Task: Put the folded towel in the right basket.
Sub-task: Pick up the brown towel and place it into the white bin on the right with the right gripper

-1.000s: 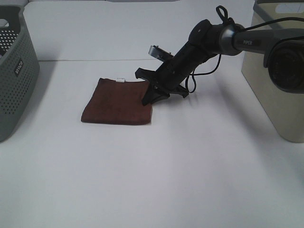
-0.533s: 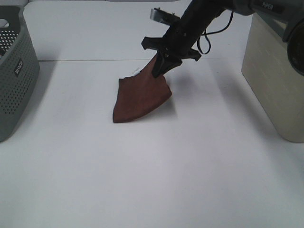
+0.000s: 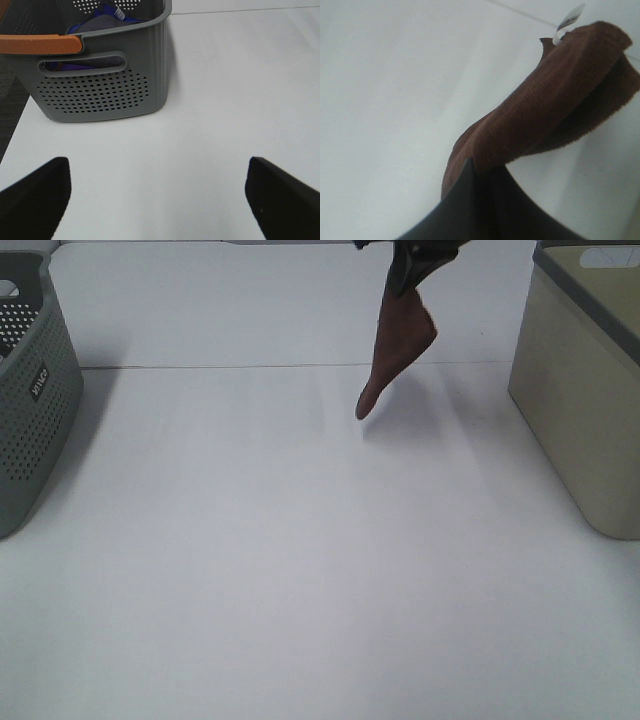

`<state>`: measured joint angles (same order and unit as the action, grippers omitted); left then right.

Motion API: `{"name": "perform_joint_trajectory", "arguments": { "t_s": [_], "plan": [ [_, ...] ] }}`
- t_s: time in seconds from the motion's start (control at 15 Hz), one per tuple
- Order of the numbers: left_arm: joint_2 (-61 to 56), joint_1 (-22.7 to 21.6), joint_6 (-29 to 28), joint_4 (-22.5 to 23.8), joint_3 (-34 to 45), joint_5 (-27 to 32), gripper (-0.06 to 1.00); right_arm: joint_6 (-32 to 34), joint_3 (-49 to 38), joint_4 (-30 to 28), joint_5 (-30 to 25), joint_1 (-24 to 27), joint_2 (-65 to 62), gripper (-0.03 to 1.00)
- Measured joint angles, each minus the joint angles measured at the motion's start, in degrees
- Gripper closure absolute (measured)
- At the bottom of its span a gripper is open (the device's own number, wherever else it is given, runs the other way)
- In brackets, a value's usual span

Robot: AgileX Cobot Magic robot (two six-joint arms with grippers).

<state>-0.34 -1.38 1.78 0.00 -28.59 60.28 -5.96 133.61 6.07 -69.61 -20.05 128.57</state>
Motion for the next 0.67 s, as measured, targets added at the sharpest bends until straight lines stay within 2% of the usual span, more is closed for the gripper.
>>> {"name": "perform_joint_trajectory", "arguments": {
  "t_s": [0.2,0.33,0.4,0.67],
  "plan": [
    [0.00,0.00,0.00,0.00,0.00,0.00,0.06,0.17,0.00,-6.82,-0.06,0.29,-5.21,0.94],
    [0.00,0.00,0.00,0.00,0.00,0.00,0.06,0.17,0.06,-7.62,-0.06,2.23,-8.25,0.94],
    [0.00,0.00,0.00,0.00,0.00,0.00,0.06,0.17,-1.09,-6.07,-0.06,6.93,-11.00,0.94],
    [0.00,0.00,0.00,0.00,0.00,0.00,0.06,-1.38,-9.34,-1.20,-0.06,18.62,-16.16,0.94]
  ]
}}
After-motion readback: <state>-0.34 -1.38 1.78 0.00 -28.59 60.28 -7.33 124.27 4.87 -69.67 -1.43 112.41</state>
